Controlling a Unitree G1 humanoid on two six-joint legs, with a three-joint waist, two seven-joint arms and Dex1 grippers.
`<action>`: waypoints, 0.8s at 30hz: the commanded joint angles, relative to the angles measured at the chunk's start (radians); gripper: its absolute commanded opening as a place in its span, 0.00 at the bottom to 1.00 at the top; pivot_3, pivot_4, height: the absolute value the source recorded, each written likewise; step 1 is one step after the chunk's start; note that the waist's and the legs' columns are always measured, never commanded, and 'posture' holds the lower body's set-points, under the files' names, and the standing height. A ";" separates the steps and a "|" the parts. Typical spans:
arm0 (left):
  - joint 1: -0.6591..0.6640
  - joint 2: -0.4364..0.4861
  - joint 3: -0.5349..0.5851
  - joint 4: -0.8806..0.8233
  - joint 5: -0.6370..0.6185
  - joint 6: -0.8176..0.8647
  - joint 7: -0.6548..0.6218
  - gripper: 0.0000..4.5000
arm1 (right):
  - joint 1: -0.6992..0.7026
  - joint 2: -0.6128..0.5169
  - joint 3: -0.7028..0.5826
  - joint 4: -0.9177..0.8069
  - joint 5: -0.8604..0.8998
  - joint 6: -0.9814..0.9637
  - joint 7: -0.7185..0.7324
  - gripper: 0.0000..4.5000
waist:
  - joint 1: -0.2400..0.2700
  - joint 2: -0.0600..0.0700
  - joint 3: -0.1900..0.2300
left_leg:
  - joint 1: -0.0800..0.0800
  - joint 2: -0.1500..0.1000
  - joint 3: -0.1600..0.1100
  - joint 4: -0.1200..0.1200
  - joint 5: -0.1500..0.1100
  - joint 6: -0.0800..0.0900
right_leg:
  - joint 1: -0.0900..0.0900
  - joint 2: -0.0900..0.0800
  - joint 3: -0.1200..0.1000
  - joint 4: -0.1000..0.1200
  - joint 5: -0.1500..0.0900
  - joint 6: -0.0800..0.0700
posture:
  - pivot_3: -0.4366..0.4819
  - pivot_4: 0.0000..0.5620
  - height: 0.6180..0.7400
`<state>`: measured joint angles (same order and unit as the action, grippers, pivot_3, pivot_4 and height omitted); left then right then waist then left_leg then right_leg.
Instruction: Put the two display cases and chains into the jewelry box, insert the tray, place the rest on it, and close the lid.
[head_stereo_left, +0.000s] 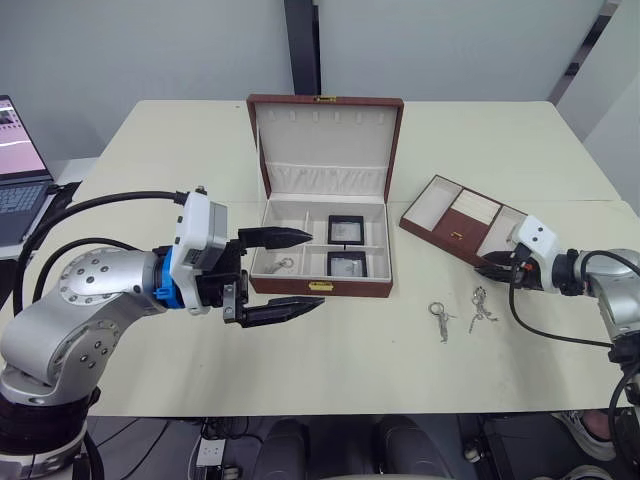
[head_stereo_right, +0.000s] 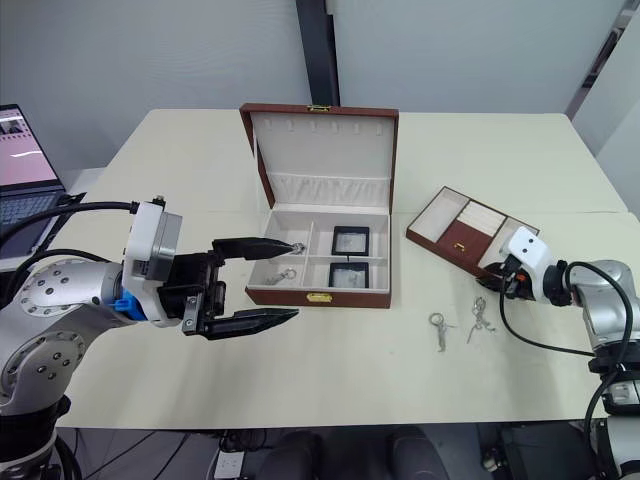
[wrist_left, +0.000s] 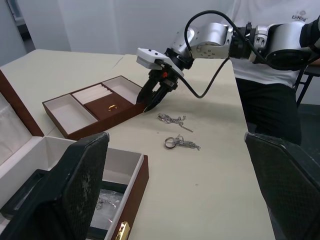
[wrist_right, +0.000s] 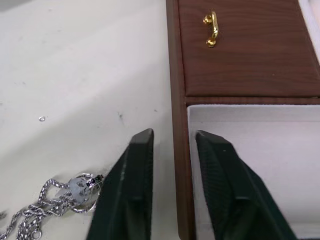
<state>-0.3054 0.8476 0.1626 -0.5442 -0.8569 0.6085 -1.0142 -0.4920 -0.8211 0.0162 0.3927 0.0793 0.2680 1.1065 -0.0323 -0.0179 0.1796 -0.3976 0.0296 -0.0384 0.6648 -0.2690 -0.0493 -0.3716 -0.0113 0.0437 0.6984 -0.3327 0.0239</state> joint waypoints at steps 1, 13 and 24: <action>-0.013 0.002 0.008 -0.017 -0.008 -0.004 0.003 1.00 | -0.024 -0.012 -0.007 -0.018 0.003 -0.011 -0.004 0.09 | 0.000 0.000 0.000 | 0.000 0.000 0.000 0.000 0.000 0.000 | 0.000 0.000 0.000 0.000 0.000 0.000 | 0.48 0.27 1.00; 0.012 0.032 0.064 0.018 -0.011 0.016 0.010 1.00 | 0.000 -0.082 -0.055 -0.104 0.045 0.047 0.035 0.01 | 0.000 0.000 0.000 | 0.000 0.000 0.000 0.000 0.000 0.000 | 0.000 0.000 0.000 0.000 0.000 0.000 | 0.48 0.27 1.00; 0.129 0.085 0.167 0.005 0.001 0.028 0.025 1.00 | 0.349 -0.352 -0.314 -0.563 0.200 0.283 0.170 0.01 | 0.005 0.003 0.002 | -0.001 0.000 -0.001 0.000 0.000 0.000 | 0.000 -0.001 0.000 -0.001 0.000 0.000 | 0.48 0.27 1.00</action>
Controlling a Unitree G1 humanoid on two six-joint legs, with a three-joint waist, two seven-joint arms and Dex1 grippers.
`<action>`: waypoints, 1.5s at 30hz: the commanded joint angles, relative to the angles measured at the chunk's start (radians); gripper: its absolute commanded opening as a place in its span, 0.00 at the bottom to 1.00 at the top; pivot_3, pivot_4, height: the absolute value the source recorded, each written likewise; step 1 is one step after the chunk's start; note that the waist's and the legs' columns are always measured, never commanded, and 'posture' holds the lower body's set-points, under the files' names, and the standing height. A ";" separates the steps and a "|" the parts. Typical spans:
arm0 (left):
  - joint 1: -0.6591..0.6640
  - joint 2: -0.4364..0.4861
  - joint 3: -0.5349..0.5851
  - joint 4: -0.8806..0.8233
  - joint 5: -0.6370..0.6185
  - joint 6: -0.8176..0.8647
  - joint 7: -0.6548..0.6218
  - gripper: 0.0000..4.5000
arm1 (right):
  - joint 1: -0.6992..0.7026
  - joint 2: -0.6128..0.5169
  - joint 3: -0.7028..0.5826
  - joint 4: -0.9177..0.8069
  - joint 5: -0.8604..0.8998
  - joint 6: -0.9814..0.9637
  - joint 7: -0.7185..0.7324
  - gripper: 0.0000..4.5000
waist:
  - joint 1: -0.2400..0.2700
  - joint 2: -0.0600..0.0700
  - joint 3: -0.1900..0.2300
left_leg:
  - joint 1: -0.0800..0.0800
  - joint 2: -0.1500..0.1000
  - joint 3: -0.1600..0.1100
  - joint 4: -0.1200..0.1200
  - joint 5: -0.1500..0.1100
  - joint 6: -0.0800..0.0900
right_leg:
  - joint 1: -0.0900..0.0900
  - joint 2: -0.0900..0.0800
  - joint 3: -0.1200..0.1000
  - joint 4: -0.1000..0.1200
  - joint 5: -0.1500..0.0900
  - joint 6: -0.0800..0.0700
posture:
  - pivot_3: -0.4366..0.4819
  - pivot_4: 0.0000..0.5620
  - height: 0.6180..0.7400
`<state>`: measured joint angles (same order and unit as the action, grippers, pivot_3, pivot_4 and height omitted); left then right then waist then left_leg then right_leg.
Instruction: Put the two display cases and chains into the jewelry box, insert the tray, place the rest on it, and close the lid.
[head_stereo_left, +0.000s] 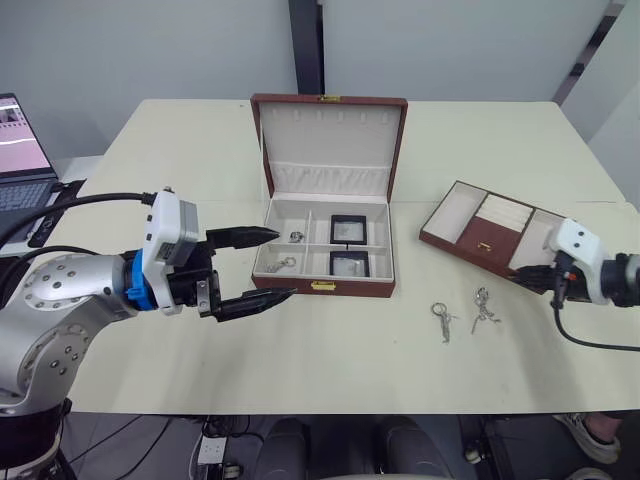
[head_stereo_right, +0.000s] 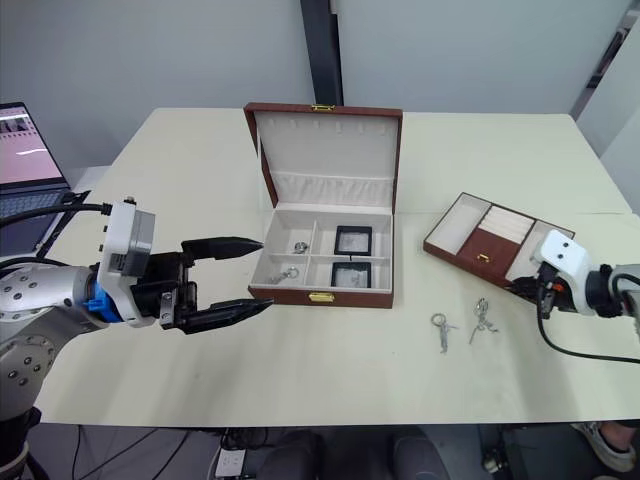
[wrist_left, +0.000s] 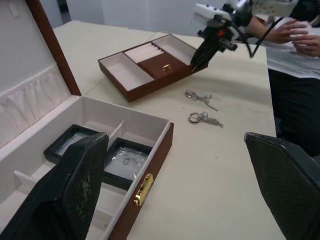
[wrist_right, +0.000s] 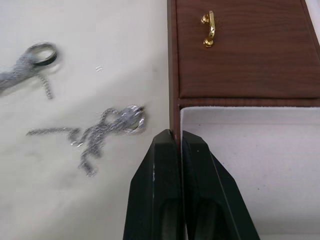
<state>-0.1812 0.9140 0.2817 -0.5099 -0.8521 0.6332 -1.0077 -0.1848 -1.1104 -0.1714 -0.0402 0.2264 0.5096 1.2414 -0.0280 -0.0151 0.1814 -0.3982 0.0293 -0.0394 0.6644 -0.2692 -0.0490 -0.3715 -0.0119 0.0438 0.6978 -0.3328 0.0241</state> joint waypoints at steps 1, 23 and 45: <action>0.008 0.023 0.059 -0.022 -0.004 0.007 0.023 1.00 | 0.074 -0.084 -0.169 -0.172 0.073 0.067 0.055 0.01 | 0.000 0.000 0.000 | 0.000 0.000 0.000 0.000 0.000 0.000 | 0.000 0.000 0.000 0.000 0.000 0.000 | 0.48 0.27 1.00; 0.215 0.086 0.268 0.051 0.080 0.030 0.025 1.00 | -0.389 -0.020 0.260 -0.437 0.280 0.347 -0.005 0.01 | -0.004 -0.001 0.002 | 0.000 0.001 0.000 -0.001 0.000 0.000 | -0.001 -0.003 0.000 0.000 0.000 0.000 | 0.48 0.27 1.00; 0.354 0.072 0.378 0.081 0.145 -0.052 -0.033 1.00 | -0.666 0.405 0.611 -0.159 0.061 0.294 -0.106 0.01 | -0.004 -0.002 0.002 | -0.001 0.000 -0.002 -0.001 0.000 0.000 | -0.002 -0.005 -0.003 0.000 0.000 0.000 | 0.48 0.27 1.00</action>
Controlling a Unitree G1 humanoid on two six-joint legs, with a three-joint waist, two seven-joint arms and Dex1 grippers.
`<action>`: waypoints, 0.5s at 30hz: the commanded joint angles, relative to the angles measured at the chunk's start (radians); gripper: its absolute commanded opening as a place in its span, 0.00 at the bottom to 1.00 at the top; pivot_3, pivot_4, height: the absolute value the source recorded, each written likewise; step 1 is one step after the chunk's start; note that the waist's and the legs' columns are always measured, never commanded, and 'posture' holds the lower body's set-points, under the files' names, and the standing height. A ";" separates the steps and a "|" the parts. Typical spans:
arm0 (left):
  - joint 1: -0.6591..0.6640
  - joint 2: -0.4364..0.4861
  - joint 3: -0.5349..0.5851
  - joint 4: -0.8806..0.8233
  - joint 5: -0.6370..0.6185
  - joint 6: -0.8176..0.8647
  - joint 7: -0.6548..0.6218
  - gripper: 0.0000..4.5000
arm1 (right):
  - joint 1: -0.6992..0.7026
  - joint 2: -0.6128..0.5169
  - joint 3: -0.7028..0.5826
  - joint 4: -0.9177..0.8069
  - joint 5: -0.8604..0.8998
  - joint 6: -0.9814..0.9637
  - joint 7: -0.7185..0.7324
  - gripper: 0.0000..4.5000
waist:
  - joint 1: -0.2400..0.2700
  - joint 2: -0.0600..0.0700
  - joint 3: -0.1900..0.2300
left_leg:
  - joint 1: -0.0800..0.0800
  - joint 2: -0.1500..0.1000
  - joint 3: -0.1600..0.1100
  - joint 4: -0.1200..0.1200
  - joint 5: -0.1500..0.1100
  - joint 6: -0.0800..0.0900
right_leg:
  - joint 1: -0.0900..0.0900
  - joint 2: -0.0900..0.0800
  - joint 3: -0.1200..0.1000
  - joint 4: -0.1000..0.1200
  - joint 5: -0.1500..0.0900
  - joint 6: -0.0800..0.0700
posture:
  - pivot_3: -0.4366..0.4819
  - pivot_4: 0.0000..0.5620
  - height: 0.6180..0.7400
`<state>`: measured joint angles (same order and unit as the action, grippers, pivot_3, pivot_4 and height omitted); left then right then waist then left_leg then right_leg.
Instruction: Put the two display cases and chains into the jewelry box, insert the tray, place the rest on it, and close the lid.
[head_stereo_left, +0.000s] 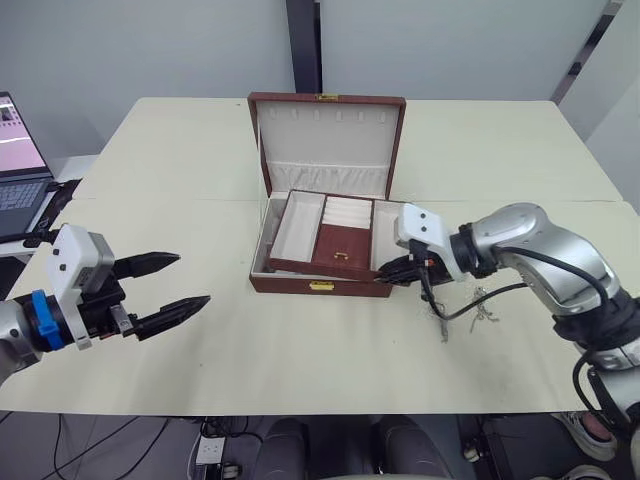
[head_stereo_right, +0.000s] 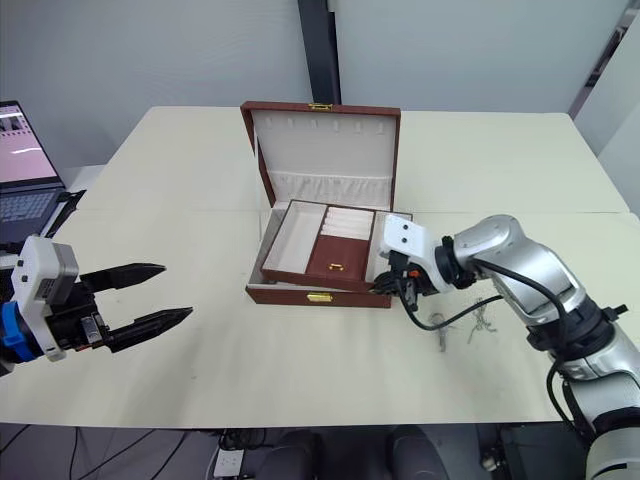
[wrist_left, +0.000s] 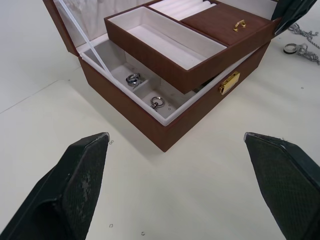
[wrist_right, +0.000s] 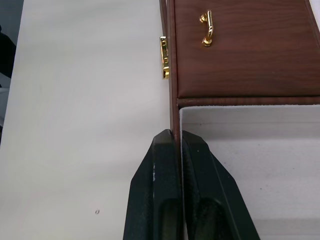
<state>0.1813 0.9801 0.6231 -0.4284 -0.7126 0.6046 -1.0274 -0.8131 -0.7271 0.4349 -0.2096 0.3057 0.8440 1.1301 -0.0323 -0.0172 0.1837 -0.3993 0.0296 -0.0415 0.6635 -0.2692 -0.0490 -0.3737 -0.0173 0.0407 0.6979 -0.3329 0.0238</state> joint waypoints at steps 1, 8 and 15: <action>-0.010 0.006 0.039 0.002 0.006 -0.026 -0.015 1.00 | -0.044 0.032 0.010 0.021 -0.028 -0.050 0.008 0.01 | 0.000 0.000 0.000 | 0.000 0.000 0.000 0.000 0.000 0.000 | 0.000 0.000 0.000 0.000 0.000 0.000 | 0.48 0.27 1.00; -0.009 0.002 0.045 0.006 0.015 -0.041 -0.025 1.00 | -0.086 0.106 0.039 0.071 -0.065 -0.081 0.023 0.01 | 0.000 0.000 0.000 | 0.000 0.000 0.000 0.000 0.000 0.000 | 0.000 0.000 0.000 0.000 0.000 0.000 | 0.48 0.27 1.00; -0.004 -0.003 0.045 0.006 0.018 -0.056 -0.031 1.00 | -0.103 0.150 0.045 0.116 -0.088 -0.092 0.028 0.01 | 0.000 0.000 0.000 | 0.000 0.000 0.000 0.000 0.000 0.000 | 0.000 0.000 0.000 0.000 0.000 0.000 | 0.48 0.27 1.00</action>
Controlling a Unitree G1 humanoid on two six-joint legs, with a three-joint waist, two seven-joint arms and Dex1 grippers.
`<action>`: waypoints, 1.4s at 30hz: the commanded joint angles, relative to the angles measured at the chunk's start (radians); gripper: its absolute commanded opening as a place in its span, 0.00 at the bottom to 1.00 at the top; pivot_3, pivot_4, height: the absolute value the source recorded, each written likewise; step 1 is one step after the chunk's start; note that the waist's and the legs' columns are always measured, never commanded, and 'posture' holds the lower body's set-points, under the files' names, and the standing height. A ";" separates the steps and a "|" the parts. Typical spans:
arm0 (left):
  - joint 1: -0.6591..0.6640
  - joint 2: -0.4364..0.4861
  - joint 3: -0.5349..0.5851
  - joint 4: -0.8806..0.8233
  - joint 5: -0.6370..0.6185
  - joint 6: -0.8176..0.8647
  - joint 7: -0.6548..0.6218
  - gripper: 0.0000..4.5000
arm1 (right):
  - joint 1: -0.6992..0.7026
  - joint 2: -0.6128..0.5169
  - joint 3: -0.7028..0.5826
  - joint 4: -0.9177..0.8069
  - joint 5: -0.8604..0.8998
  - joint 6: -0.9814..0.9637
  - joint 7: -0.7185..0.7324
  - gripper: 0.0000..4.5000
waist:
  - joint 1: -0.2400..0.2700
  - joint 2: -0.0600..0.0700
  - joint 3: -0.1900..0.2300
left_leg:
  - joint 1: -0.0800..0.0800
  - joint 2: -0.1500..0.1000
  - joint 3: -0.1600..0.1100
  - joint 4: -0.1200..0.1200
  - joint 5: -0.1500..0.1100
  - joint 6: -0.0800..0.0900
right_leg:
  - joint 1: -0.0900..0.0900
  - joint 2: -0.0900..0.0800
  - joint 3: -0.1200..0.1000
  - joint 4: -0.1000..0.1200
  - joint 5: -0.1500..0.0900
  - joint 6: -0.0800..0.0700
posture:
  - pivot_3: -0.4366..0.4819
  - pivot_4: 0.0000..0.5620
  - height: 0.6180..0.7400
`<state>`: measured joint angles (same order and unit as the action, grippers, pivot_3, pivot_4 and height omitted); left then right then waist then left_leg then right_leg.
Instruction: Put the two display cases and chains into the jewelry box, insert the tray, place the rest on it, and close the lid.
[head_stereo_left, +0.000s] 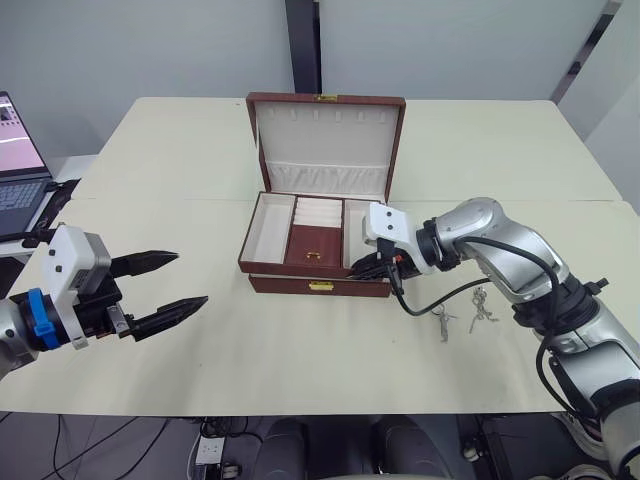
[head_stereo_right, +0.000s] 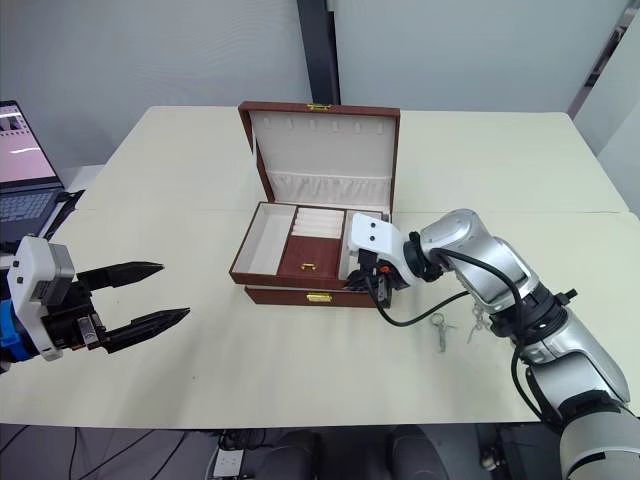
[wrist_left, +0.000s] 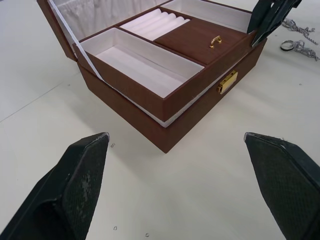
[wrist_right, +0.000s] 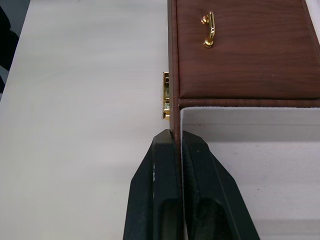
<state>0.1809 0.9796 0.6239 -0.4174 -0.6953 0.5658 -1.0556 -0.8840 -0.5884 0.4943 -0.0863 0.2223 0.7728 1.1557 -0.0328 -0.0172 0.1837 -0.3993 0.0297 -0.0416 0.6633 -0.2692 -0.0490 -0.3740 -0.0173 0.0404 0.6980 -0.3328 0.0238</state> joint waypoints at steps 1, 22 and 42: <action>-0.003 -0.004 0.045 -0.006 0.001 -0.019 -0.003 1.00 | -0.032 0.013 -0.016 0.001 -0.010 -0.025 0.005 0.01 | 0.000 0.000 0.000 | 0.000 0.000 0.000 0.000 0.000 0.000 | 0.000 0.000 0.000 0.000 0.000 0.000 | 0.48 0.27 1.00; -0.023 -0.005 0.015 0.020 0.011 -0.060 -0.017 1.00 | -0.024 -0.023 -0.030 0.057 -0.068 -0.092 0.067 0.01 | 0.000 0.000 0.000 | 0.000 0.000 0.000 0.000 0.000 0.000 | 0.000 0.000 0.000 0.000 0.000 0.000 | 0.48 0.27 1.00; -0.032 -0.014 0.002 -0.018 -0.012 -0.061 -0.038 1.00 | -0.026 0.002 -0.038 0.077 -0.078 -0.088 0.062 0.01 | 0.000 0.000 0.000 | 0.000 0.000 0.000 0.000 0.000 0.000 | 0.000 0.000 0.000 0.000 0.000 0.000 | 0.48 0.27 1.00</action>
<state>0.1553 0.9679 0.6206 -0.4034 -0.6888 0.5153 -1.0840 -0.8933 -0.5888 0.4929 0.0066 0.1378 0.6909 1.2184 -0.0331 -0.0173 0.1838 -0.3994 0.0296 -0.0415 0.6631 -0.2692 -0.0490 -0.3741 -0.0175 0.0405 0.6980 -0.3328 0.0238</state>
